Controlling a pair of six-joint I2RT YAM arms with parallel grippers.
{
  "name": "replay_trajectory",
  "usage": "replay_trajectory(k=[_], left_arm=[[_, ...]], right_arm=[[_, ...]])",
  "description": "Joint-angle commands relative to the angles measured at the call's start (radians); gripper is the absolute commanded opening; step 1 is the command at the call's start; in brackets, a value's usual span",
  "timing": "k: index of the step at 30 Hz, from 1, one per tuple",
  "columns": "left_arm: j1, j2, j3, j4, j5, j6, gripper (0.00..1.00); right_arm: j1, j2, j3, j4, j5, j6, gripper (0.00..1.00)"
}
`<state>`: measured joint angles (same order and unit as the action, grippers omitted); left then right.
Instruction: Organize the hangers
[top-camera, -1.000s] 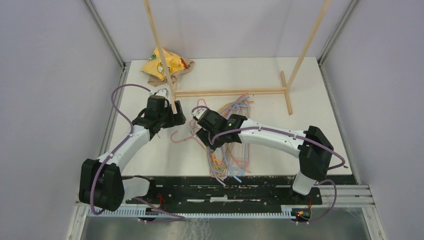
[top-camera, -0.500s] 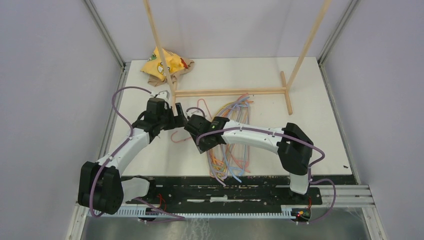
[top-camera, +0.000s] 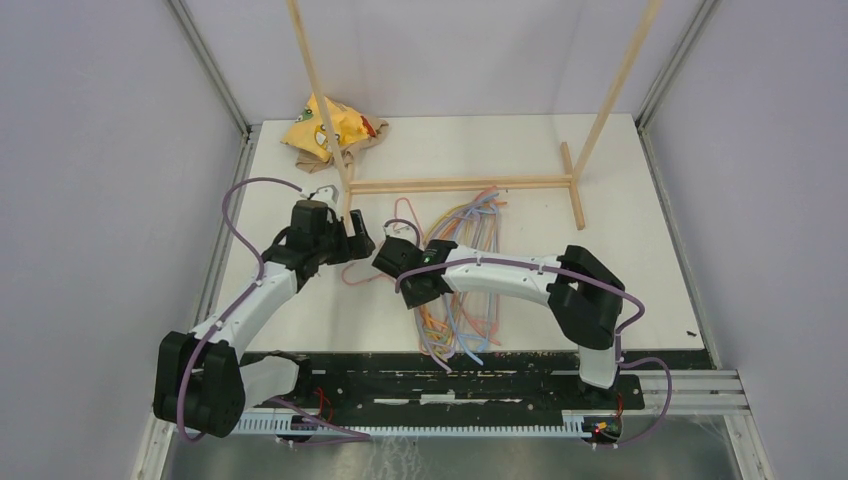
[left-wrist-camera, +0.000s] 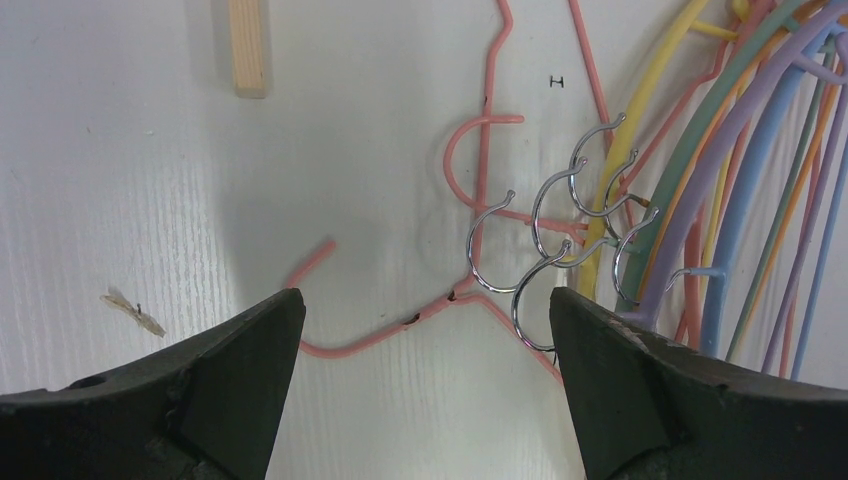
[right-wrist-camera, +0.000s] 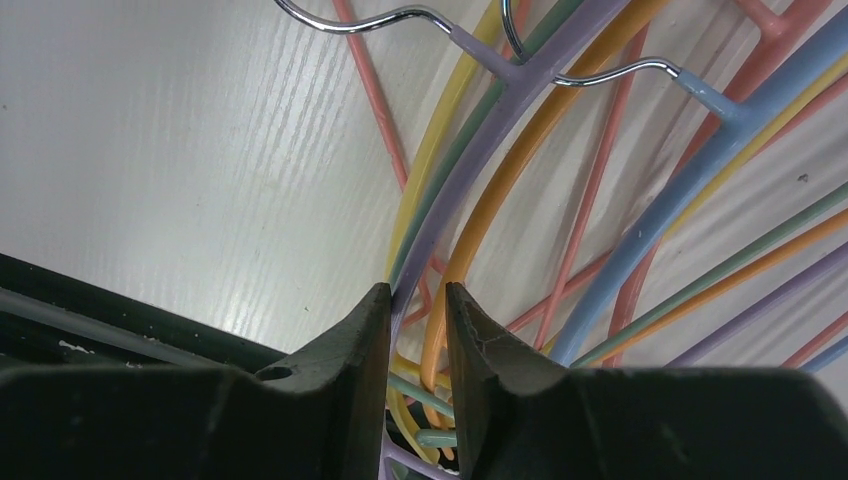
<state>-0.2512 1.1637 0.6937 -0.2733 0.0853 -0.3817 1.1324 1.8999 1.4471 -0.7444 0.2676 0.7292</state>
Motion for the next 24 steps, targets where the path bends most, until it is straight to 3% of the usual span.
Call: replay_trajectory(k=[1,10,11,15,24], left_arm=[[-0.005,-0.027,-0.018,0.022,0.021,0.029,0.99],[-0.005,-0.059,-0.047,0.013,0.003,0.025,0.99],[-0.005,-0.061,-0.045,0.012,0.000,0.026,0.99],[-0.006,-0.065,-0.035,0.003,-0.008,0.028,0.99],[-0.005,-0.085,-0.009,-0.026,-0.040,0.046,0.99]], right_arm=[[0.006,0.007,-0.024,0.036,0.031,0.023,0.34],[0.006,0.006,-0.077,0.065,0.010,0.020,0.34],[0.006,0.005,-0.080,0.066,0.010,0.019,0.32],[0.007,-0.005,-0.085,0.062,0.007,0.014,0.03],[0.008,-0.184,0.046,-0.139,-0.014,0.010,0.01]])
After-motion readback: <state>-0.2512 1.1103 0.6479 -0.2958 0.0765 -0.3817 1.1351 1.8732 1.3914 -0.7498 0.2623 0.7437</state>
